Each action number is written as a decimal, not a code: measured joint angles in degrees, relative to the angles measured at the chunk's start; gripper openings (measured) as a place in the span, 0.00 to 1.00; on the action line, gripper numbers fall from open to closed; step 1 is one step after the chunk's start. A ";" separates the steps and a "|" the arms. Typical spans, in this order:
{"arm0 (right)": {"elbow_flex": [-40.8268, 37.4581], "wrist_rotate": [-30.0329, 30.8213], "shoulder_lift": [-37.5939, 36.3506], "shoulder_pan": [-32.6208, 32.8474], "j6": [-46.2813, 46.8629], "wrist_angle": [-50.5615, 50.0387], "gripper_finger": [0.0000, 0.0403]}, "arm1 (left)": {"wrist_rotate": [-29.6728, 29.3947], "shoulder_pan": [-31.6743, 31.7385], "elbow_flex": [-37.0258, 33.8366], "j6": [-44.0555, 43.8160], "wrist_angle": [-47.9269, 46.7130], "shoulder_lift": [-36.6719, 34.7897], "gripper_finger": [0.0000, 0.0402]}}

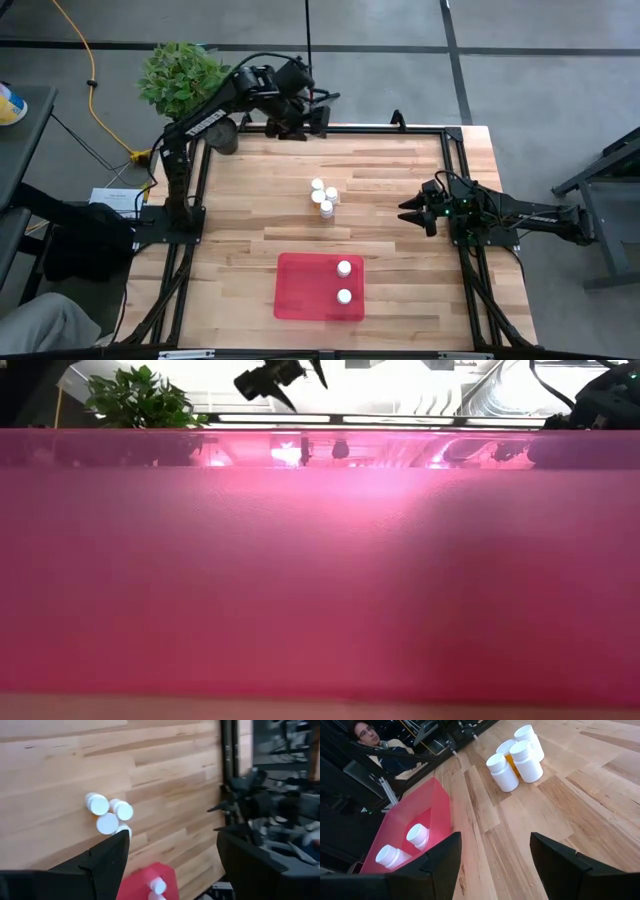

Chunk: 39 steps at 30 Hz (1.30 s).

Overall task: Pick and place pill bottles into a basket
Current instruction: Put the top white pill bottle into the red bin

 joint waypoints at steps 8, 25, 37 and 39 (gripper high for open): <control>0.00 -0.04 0.00 0.00 -0.15 0.00 0.56 | -4.10 -0.48 -0.02 1.69 -0.29 4.34 0.83; 0.00 0.07 0.02 0.00 -1.43 0.00 0.56 | -10.60 -3.17 -0.03 3.14 -6.93 9.44 0.83; 0.00 0.22 0.03 0.01 -1.44 0.00 0.56 | -11.71 -5.49 -0.02 3.36 -6.30 15.46 0.83; 0.00 0.24 0.00 0.00 -1.43 0.00 0.56 | -11.40 -5.66 -0.02 3.52 -6.34 16.60 0.83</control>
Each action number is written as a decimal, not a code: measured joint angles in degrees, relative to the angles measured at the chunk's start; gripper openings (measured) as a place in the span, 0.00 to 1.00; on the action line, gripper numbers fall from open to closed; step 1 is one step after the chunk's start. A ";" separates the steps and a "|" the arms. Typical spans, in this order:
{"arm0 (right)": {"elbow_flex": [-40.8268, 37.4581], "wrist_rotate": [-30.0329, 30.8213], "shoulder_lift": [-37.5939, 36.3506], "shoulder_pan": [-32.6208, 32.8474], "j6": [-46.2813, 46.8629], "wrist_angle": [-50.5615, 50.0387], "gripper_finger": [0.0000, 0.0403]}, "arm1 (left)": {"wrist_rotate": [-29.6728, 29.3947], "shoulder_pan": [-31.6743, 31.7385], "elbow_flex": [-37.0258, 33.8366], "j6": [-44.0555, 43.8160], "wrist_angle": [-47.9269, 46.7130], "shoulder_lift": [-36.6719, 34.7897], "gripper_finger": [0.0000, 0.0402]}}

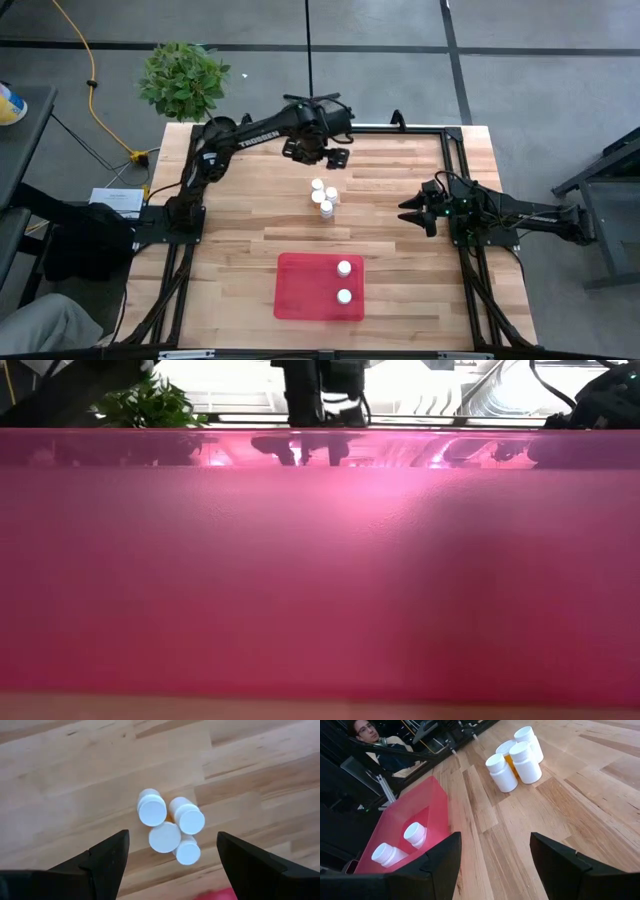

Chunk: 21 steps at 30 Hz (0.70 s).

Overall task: Pick and place pill bottles into a basket
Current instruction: Put the top white pill bottle into the red bin

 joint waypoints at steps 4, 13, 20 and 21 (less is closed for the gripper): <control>0.00 0.02 0.00 0.01 0.00 0.00 0.56 | -0.20 -0.61 0.00 1.09 -0.45 1.66 0.83; 0.00 0.09 0.00 -0.01 0.01 0.00 0.56 | -1.28 -0.93 -0.02 2.51 -2.71 4.06 0.83; 0.00 0.17 0.00 0.01 0.01 0.00 0.56 | -1.27 -1.01 -1.67 2.67 -1.77 4.52 0.83; 0.00 0.17 0.00 0.01 -0.01 0.00 0.56 | -1.29 -1.01 -2.27 2.67 -1.93 4.53 0.83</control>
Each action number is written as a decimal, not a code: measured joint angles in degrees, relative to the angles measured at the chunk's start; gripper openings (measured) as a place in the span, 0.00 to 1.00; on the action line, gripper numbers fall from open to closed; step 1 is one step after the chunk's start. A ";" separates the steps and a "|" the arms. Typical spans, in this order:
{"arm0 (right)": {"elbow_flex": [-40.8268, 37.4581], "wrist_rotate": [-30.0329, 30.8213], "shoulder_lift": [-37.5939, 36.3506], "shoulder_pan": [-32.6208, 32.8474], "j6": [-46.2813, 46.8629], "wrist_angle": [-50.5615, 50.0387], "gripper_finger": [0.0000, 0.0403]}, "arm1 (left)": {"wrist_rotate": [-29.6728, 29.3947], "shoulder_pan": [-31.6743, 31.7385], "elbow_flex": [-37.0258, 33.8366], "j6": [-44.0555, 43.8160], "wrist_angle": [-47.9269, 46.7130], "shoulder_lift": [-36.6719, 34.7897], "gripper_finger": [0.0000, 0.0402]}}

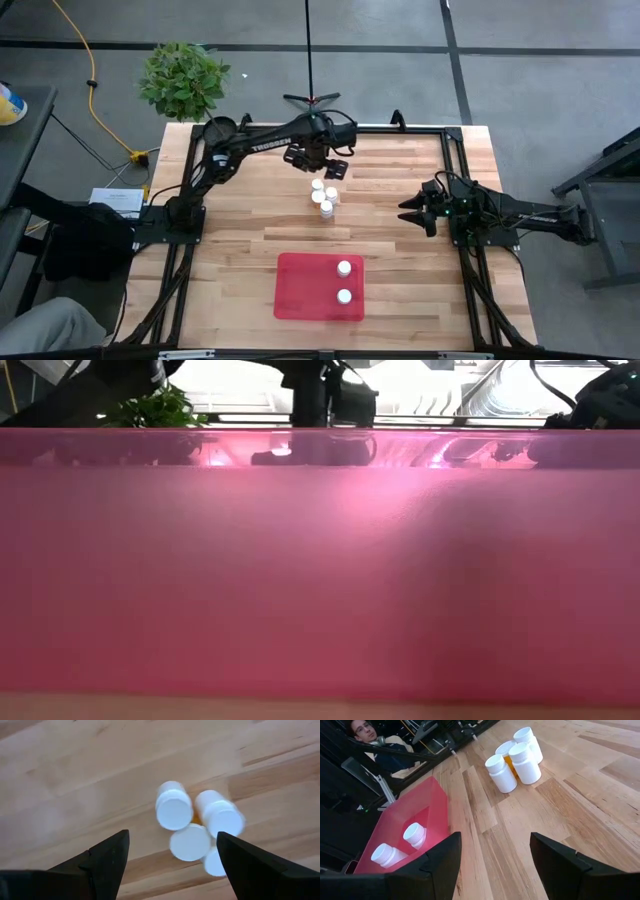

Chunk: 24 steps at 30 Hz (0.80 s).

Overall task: Pick and place pill bottles into a basket
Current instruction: Put the top white pill bottle into the red bin

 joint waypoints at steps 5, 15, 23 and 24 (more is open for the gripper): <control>0.00 0.00 0.00 0.00 0.00 0.00 0.56 | 1.04 0.01 -3.60 0.07 1.44 0.09 0.83; 0.00 0.02 0.00 -0.02 0.00 0.00 0.56 | 3.50 -1.09 -9.10 -0.13 9.73 0.05 0.83; 0.00 0.00 0.00 0.00 0.00 0.00 0.56 | 2.81 -0.97 -12.08 -0.21 11.00 0.04 0.83; 0.00 0.00 0.00 -0.01 0.00 0.00 0.56 | 2.64 -0.98 -12.37 -0.30 11.55 0.00 0.83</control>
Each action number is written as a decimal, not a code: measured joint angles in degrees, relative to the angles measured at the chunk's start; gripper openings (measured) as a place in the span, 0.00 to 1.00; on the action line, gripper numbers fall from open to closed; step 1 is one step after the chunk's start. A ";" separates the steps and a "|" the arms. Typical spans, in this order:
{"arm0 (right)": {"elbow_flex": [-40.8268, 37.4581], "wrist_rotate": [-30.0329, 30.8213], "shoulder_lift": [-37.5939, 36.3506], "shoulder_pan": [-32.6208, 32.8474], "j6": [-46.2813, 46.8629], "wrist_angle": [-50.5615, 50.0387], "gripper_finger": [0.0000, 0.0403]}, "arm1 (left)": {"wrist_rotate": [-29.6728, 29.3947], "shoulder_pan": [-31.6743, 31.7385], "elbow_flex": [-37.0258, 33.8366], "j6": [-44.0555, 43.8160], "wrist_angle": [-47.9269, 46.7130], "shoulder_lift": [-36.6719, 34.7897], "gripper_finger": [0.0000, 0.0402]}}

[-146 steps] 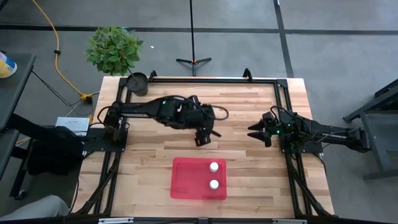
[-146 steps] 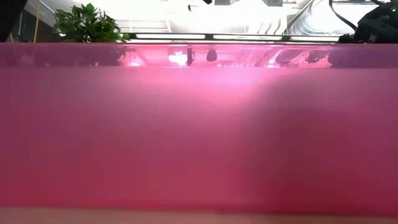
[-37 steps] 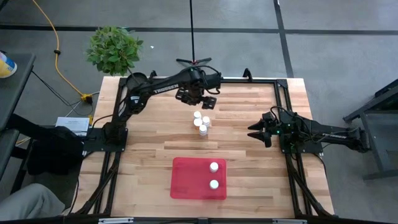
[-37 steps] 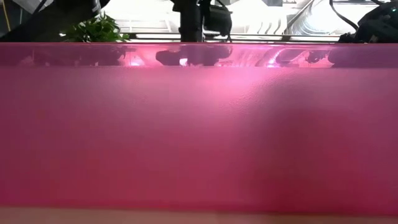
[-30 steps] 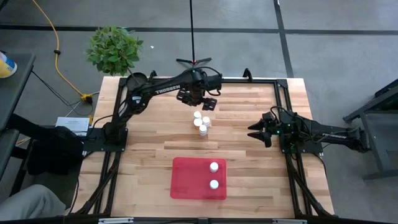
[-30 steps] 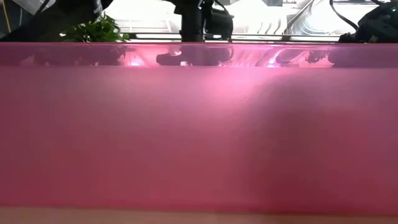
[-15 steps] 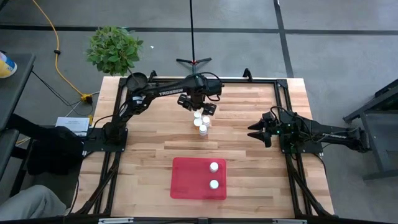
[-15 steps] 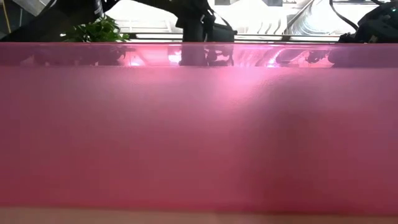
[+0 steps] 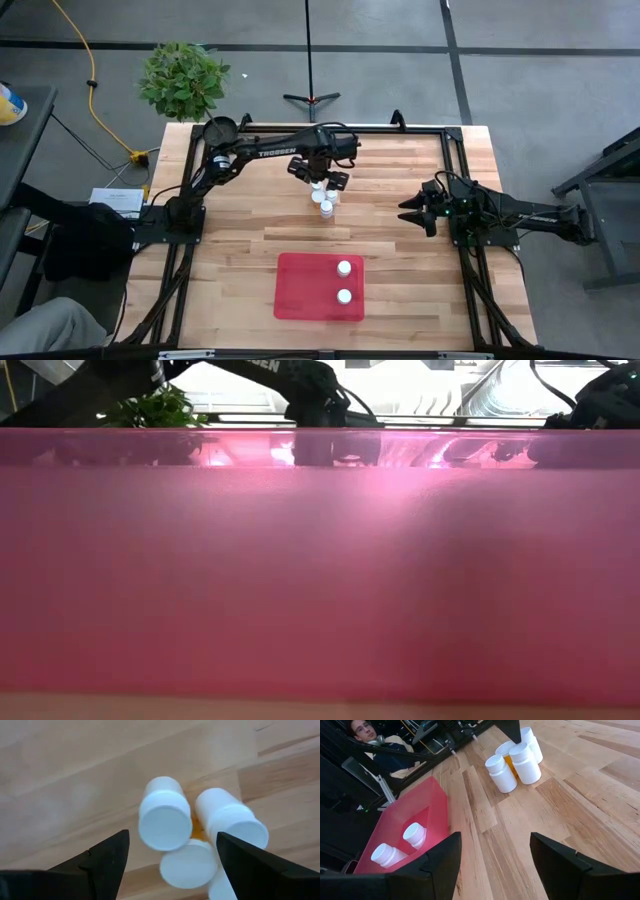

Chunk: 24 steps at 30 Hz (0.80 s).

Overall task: Pick and place pill bottles into a basket
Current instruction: Put the top white pill bottle into the red bin

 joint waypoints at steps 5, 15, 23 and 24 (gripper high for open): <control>0.00 0.00 0.00 0.01 0.00 0.00 0.56 | 0.05 -0.01 -0.21 -0.07 1.89 -0.02 0.83; 0.00 0.00 0.02 0.00 0.00 0.00 0.56 | -1.13 0.02 -0.21 -0.07 2.83 -0.02 0.83; 0.00 0.00 0.02 0.01 0.00 0.00 0.56 | -2.37 0.06 -0.27 -0.07 2.84 0.00 0.83; 0.00 0.00 0.02 0.00 0.00 0.00 0.56 | -2.36 0.06 -0.31 -0.07 2.81 0.04 0.83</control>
